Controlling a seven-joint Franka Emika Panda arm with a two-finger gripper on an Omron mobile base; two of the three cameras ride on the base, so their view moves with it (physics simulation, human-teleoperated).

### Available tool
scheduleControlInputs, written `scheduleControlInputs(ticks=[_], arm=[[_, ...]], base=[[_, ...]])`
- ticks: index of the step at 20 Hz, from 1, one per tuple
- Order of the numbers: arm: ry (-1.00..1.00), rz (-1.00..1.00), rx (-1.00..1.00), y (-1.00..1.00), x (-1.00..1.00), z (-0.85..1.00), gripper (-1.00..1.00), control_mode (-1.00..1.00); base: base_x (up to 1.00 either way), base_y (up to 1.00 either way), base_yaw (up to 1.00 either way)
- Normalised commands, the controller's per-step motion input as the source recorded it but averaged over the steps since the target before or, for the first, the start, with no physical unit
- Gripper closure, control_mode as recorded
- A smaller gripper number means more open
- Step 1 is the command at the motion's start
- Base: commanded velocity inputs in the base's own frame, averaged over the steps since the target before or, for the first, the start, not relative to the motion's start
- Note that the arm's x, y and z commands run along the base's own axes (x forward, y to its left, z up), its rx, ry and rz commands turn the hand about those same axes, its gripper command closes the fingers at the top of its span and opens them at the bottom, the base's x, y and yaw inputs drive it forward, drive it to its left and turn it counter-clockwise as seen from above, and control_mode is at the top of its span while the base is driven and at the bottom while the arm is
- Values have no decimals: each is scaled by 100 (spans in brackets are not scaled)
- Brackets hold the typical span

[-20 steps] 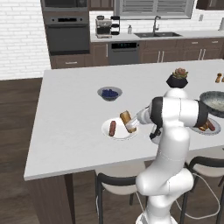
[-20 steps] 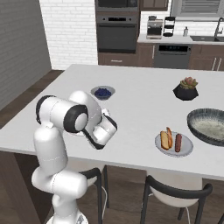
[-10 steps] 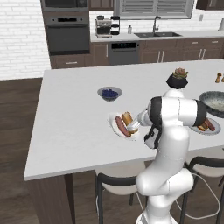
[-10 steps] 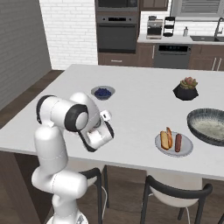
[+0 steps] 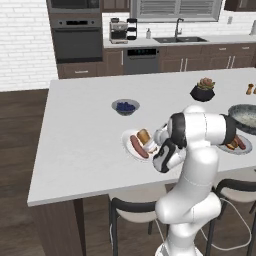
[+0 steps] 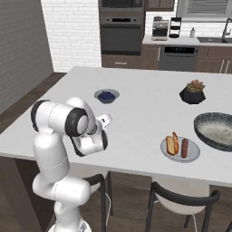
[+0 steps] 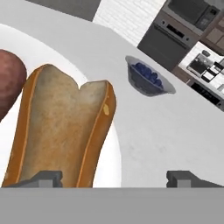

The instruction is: Place one bun and one sausage from the bowl on each plate.

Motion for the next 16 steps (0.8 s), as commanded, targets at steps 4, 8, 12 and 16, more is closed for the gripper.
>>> scheduleControlInputs(ticks=[4,8,12,16], arm=[[30,1,-2,6,-3,79,-100,-100],[26,0,0,1,0,98,-100,-100],[28,0,0,0,2,99,-100,-100],[28,0,0,0,16,100,-100,-100]], base=[[0,0,0],[0,0,0],[0,0,0],[0,0,0]])
